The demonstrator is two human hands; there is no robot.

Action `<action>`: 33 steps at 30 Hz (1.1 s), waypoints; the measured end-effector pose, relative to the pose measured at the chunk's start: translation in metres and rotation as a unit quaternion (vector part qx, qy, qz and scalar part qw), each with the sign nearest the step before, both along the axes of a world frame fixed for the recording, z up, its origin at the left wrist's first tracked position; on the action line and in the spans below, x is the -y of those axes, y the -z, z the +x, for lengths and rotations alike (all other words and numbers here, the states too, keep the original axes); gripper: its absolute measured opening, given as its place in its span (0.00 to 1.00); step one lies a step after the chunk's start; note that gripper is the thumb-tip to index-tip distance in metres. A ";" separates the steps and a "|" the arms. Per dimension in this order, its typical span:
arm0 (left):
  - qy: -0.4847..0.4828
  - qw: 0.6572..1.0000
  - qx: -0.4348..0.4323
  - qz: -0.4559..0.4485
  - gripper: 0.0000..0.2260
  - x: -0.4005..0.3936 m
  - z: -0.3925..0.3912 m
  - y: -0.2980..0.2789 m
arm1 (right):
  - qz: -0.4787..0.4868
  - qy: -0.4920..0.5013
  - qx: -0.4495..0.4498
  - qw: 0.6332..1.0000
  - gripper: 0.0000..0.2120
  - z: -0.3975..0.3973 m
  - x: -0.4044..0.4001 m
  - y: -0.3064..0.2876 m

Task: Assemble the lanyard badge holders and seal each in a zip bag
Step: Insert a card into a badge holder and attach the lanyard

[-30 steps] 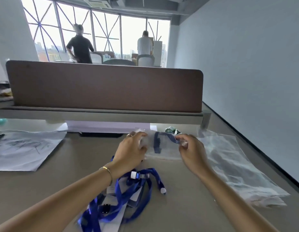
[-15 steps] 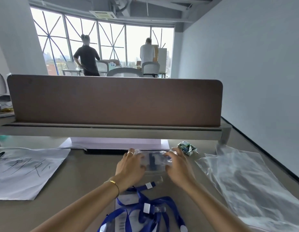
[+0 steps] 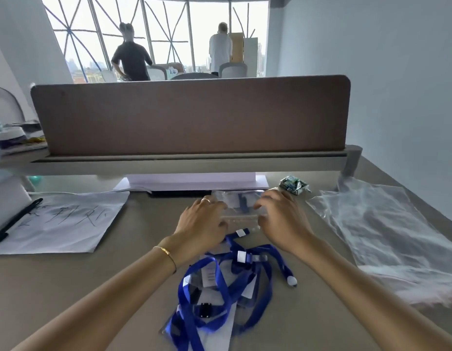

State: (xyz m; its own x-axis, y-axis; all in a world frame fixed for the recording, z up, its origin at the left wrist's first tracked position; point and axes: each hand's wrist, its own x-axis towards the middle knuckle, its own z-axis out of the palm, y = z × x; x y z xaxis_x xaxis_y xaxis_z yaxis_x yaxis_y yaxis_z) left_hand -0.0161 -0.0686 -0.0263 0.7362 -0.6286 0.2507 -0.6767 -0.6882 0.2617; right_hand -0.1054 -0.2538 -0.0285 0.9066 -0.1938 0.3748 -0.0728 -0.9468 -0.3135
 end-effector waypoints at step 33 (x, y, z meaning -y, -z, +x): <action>-0.038 0.941 -0.331 -0.063 0.11 -0.051 -0.005 0.004 | -0.176 -0.062 -0.323 0.928 0.07 -0.002 -0.042 -0.029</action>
State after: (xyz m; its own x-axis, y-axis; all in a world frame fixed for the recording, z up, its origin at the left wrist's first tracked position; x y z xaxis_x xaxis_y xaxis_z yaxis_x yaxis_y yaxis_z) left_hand -0.0213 -0.0173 -0.0306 0.7995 -0.5631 -0.2093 -0.2868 -0.6639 0.6906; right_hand -0.1078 -0.2117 0.0005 0.9713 -0.0410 -0.2342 -0.0211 -0.9960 0.0869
